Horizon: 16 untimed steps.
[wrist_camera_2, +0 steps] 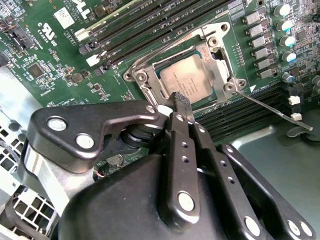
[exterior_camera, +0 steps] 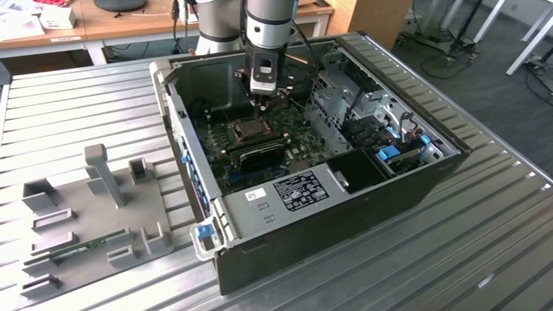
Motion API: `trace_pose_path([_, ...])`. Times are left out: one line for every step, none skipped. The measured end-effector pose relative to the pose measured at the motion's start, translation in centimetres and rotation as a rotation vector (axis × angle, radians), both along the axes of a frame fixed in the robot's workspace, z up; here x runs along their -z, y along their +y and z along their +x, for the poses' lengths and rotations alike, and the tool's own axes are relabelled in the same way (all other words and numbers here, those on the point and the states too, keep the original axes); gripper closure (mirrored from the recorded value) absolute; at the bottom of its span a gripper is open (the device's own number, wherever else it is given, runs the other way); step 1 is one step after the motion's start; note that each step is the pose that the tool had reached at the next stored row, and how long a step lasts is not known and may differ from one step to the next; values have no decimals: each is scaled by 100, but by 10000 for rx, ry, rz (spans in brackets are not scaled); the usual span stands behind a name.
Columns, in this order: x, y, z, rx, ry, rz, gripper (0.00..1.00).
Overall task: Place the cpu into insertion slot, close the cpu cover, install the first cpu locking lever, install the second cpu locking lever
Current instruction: 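Close the cpu cover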
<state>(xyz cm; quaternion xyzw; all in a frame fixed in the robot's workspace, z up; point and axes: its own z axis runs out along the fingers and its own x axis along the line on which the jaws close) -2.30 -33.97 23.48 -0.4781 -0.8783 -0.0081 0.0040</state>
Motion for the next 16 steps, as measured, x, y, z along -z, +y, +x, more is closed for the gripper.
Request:
trace_pose_path([0,0,0,-1,0,0,90])
trace_pose_path([0,0,0,-2,0,0,90])
trace_pose_path([0,0,0,-2,0,0,90])
trace_pose_path([0,0,0,-3,0,0,90])
trace_pose_path([0,0,0,-3,0,0,90])
trace_pose_path([0,0,0,-4,0,0,90])
trace_pose_path([0,0,0,-5,0,0,90])
trace_pose_path([0,0,0,-5,0,0,90])
trace_pose_path([0,0,0,-6,0,0,90])
trace_pose_path([0,0,0,-7,0,0,90])
trace_pose_path([0,0,0,-20,0,0,90])
trace_pose_path([0,0,0,-49,0,1,90])
trace_pose_path([0,0,0,-93,0,0,90])
trace_pose_path([0,0,0,-150,0,0,90])
trace_pose_path([0,0,0,-220,0,0,90])
trace_pose_path([0,0,0,-294,0,0,90])
